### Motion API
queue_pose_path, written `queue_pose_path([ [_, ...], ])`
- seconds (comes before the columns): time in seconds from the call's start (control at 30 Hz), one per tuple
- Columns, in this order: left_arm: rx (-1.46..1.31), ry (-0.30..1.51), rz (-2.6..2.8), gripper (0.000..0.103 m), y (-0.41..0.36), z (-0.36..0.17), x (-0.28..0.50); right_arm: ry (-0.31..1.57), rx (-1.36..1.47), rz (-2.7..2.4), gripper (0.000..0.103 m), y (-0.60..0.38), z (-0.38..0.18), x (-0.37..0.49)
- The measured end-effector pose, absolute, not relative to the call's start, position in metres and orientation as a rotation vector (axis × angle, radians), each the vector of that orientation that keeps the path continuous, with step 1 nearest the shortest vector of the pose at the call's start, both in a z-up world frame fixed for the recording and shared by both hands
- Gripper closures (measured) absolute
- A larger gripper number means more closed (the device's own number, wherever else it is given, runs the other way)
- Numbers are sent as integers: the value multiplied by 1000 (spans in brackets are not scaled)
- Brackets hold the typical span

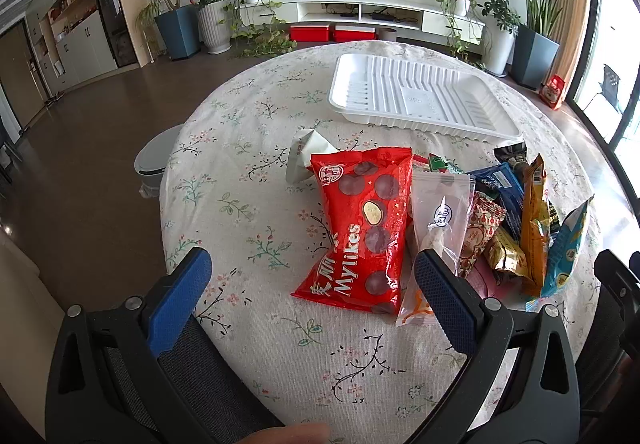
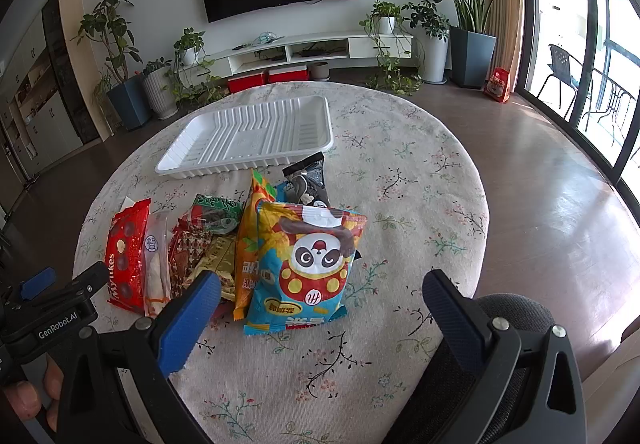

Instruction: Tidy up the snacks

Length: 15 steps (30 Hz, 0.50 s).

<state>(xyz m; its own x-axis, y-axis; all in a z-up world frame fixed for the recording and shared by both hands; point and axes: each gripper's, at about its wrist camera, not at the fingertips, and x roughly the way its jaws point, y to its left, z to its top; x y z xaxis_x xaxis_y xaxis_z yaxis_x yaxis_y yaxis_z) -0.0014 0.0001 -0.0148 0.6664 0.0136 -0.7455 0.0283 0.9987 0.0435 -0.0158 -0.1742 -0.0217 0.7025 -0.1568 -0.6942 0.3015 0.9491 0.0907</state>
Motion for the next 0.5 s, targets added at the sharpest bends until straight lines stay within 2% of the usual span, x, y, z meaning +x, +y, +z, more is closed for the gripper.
queue_pose_path([
  [0.5,55,850,-10,0,-2,-16,-1,752,204,-257,0,-174,-22,-16],
])
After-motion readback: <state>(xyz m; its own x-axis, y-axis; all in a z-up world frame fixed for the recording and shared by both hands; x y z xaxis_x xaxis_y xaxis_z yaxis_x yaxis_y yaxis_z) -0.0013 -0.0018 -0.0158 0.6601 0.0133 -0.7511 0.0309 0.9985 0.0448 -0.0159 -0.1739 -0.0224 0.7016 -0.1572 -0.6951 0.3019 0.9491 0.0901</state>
